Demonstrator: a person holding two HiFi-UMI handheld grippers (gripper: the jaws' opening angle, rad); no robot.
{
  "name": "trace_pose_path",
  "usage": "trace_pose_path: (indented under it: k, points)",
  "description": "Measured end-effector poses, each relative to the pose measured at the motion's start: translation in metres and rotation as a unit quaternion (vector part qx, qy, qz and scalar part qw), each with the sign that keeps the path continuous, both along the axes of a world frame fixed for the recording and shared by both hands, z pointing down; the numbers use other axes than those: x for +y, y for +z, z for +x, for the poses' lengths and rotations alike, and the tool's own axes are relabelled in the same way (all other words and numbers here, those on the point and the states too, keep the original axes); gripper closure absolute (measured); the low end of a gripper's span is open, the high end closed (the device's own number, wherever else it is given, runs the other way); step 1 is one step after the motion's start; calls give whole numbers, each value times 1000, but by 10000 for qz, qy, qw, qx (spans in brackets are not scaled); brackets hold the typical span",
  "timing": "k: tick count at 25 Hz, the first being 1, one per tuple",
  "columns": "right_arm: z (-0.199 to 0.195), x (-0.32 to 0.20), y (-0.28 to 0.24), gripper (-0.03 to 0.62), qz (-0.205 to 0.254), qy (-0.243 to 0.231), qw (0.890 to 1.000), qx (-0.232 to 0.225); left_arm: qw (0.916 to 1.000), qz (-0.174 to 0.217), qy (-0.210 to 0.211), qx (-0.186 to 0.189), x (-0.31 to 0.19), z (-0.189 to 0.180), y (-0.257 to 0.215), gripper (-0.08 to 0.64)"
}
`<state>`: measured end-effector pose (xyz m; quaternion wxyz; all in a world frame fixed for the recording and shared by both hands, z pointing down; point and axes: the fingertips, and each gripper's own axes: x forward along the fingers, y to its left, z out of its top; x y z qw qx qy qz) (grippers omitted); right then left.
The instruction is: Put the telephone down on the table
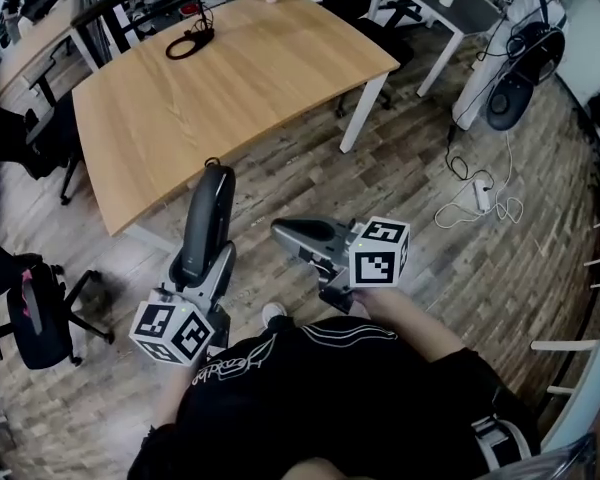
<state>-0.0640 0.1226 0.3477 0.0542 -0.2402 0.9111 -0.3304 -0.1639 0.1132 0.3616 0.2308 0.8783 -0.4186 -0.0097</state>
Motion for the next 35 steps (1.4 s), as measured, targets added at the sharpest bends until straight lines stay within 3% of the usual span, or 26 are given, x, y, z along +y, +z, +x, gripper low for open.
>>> trace_pose_path:
  k: [8, 19, 26, 35]
  points:
    - [-33, -50, -13, 551, 155, 50, 9998, 146, 9999, 100, 40, -26, -52, -34, -8, 272]
    - [-24, -101, -9, 552, 290, 100, 9995, 34, 9996, 151, 163, -173, -105, -26, -9, 272]
    - [-6, -184, -12, 552, 328, -55, 9994, -130, 9992, 184, -92, -345, -182, -13, -10, 273]
    - [8, -315, 5, 551, 19, -498, 9987, -94, 9974, -52, -577, -429, -302, -2, 8, 272]
